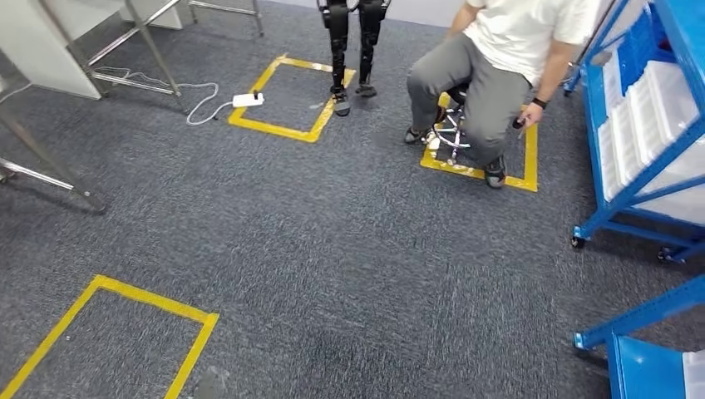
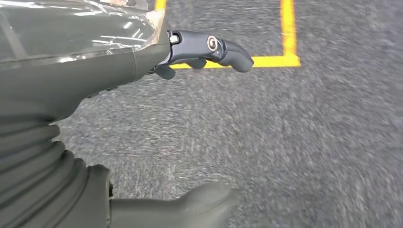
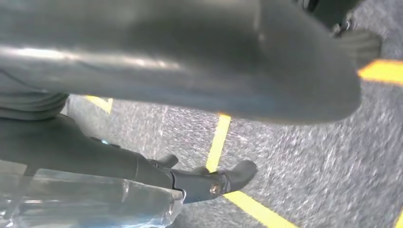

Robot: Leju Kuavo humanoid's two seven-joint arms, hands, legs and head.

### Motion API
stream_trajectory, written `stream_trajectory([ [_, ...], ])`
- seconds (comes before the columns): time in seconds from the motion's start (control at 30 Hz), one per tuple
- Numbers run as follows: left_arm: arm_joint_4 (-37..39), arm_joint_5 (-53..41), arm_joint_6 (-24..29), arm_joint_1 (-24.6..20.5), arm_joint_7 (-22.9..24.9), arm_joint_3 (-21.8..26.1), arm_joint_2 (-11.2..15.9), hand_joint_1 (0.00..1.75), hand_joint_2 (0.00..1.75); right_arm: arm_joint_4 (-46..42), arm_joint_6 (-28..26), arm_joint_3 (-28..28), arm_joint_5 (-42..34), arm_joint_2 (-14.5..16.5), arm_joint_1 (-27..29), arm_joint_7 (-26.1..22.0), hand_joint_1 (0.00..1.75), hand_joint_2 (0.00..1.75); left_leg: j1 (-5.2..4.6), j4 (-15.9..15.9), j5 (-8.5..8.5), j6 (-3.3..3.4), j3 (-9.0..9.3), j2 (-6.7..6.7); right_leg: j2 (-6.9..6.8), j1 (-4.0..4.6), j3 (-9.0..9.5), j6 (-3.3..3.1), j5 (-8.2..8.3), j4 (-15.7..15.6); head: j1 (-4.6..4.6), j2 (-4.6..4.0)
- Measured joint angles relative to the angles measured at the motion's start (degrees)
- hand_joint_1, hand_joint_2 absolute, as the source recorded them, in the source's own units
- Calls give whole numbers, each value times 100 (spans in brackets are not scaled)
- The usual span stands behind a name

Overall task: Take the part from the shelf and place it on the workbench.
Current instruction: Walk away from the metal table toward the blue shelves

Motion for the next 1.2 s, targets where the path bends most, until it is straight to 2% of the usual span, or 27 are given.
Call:
stream_trajectory([
  [0.07, 3, -9, -1, 20, 4, 0, 2, 0, 175, 0, 0, -1, -7, -3, -3, 1, 0, 0, 8, 795, -417, -8, -356, -260, 129, 14, -19, -58, 18, 2, -18, 0],
  [0.1, 4, -10, -1, 30, 8, 0, 2, 0, 175, 0, 0, -2, -10, -4, -3, 1, 0, 0, 11, 1159, -549, -12, -533, -302, 206, 26, -21, -71, 23, 3, -22, 0],
  [0.13, 6, -10, -2, 37, 15, 0, 3, 0, 175, 0, 0, -2, -10, -4, 0, 1, 0, 0, 18, 1361, -573, -15, -643, -319, 287, 35, -21, -74, 24, 7, -24, 0],
  [0.17, 7, -10, -2, 40, 22, 0, 3, 0, 175, 0, 0, -2, -8, -5, 5, 2, 0, 0, 30, 1321, -467, -16, -640, -328, 370, 40, -15, -74, 23, 12, -24, 0],
  [0.2, 7, -10, -2, 40, 28, 0, 3, 0, 175, 0, 0, -2, -3, -4, 7, 2, 0, 0, 51, 1050, -264, -17, -527, -350, 454, 39, -8, -72, 22, 23, -25, 0],
  [0.27, 7, -11, -3, 40, 36, 0, 4, 0, 175, 0, 3, -1, 9, -4, 0, 3, 0, 0, 111, 255, 143, -24, -178, -557, 618, 54, -30, -51, 10, 77, -26, 0],
  [0.33, 8, -13, -3, 39, 44, 0, 8, 0, 175, 0, 7, 1, 22, -4, -15, -1, 0, 0, 127, -174, 276, -20, -4, -742, 754, 69, -106, 11, 11, 123, -21, 0],
  [0.4, 7, -11, -3, 30, 48, 1, 7, 0, 175, 0, 7, 2, 33, -7, 1, -3, 0, 0, 84, -219, 282, 41, -3, -680, 870, 61, -192, 100, 40, 115, -18, 0],
  [0.43, 6, -11, -3, 20, 47, 2, 4, 0, 175, 0, 7, 2, 36, -11, 18, -3, 0, 0, 70, -246, 305, 93, 3, -612, 834, 55, -232, 131, 35, 141, -18, 0],
  [0.47, 4, -11, -1, 10, 45, 3, 3, 0, 175, 0, 7, 2, 37, -12, 28, -3, 0, 0, 61, -278, 332, 155, 9, -541, 720, 54, -297, 141, -18, 239, -7, 0],
  [0.53, 3, -16, 1, 2, 42, 5, 7, 0, 175, 0, 9, 3, 38, -8, 20, -3, 0, 0, 50, -324, 364, 236, 15, -380, 369, 53, -569, 112, -290, 780, 19, 0],
  [0.6, 4, -22, 1, 6, 41, 6, 12, 0, 175, 0, 11, 4, 38, 2, 4, -3, 0, 0, 22, -326, 365, 255, 2, -205, 203, 45, -946, 102, -610, 1546, 36, 0],
  [0.63, 4, -24, 1, 7, 41, 6, 14, 0, 175, 0, 11, 5, 38, 5, 5, -3, 0, 0, 11, -325, 364, 256, -3, -119, 183, 37, -1046, 124, -682, 1777, 37, 0],
  [0.67, 4, -25, 1, 6, 41, 6, 15, 0, 175, 0, 11, 5, 38, 6, 12, -3, 0, 0, 5, -324, 363, 254, -6, -42, 170, 30, -1028, 161, -667, 1789, 41, 0],
  [0.7, 4, -26, 0, 4, 41, 5, 16, 0, 175, 0, 11, 5, 37, 6, 20, -3, 0, 0, 3, -323, 360, 249, -4, 31, 136, 24, -869, 208, -563, 1536, 45, 0],
  [0.77, 4, -27, -1, 0, 41, 5, 18, 0, 175, 0, 11, 5, 36, 6, 18, -3, 0, 0, -8, -319, 345, 221, 19, 155, -113, 23, -370, 259, -285, 672, 50, 0],
  [0.8, 4, -30, -2, 0, 41, 5, 19, 0, 175, 0, 11, 5, 33, 7, 6, -3, 0, 0, -21, -316, 329, 192, 38, 211, -241, 45, -173, 245, -177, 327, 46, 0],
  [0.83, 4, -33, -4, -3, 44, 5, 22, 0, 175, 0, 11, 5, 30, 8, -4, -3, 0, 0, -35, -314, 314, 160, 60, 264, -327, 70, -83, 211, -124, 149, 41, 0],
  [0.87, 4, -38, -9, -7, 49, 4, 22, 0, 175, 0, 11, 5, 26, 9, -9, 0, 0, 0, -42, -318, 301, 126, 83, 320, -337, 102, -78, 170, -108, 106, 37, 0],
  [0.9, 4, -48, -15, -14, 57, 4, 20, 0, 175, 0, 11, 5, 22, 8, -8, 4, 0, 0, -40, -324, 291, 91, 106, 381, -265, 122, -87, 132, -92, 97, 35, 0],
  [0.93, 3, -61, -23, -22, 68, 4, 17, 0, 175, 0, 11, 5, 21, 8, -2, 10, 0, 0, -21, -312, 271, 56, 116, 393, -196, 87, -83, 91, -77, 86, 32, 0],
  [1.0, 3, -87, -33, -29, 85, 3, 14, 0, 175, 0, 11, 5, 20, 10, 1, 20, 0, 0, 16, -86, 81, 6, 45, 169, -64, 25, -48, -7, -34, 62, 11, 0],
  [1.07, 6, -96, -35, -16, 97, 1, 18, 0, 175, 0, 11, 5, 19, 12, -7, 24, 0, 0, 35, 607, -324, -13, -250, -187, 73, 14, -40, -72, -8, 58, -12, 0],
  [1.1, 9, -96, -35, -7, 102, 1, 18, 0, 175, 0, 11, 5, 19, 10, -8, 25, 0, 0, 37, 1009, -502, -17, -437, -278, 150, 27, -45, -89, -3, 59, -15, 0],
  [1.13, 11, -96, -35, 0, 107, 0, 18, 0, 175, 0, 11, 5, 18, 10, -6, 25, 0, 0, 37, 1297, -586, -20, -587, -315, 233, 38, -47, -94, -1, 60, -14, 0],
  [1.17, 13, -95, -34, 2, 113, 1, 19, 0, 175, 0, 11, 4, 19, 10, -1, 25, 0, 0, 38, 1372, -543, -19, -645, -326, 315, 45, -47, -97, 1, 65, -15, 0],
  [1.2, 13, -95, -35, 2, 121, 1, 19, 0, 175, 0, 11, 4, 20, 11, 4, 25, 0, 0, 42, 1213, -383, -14, -593, -338, 401, 47, -42, -100, 3, 71, -15, 0],
])
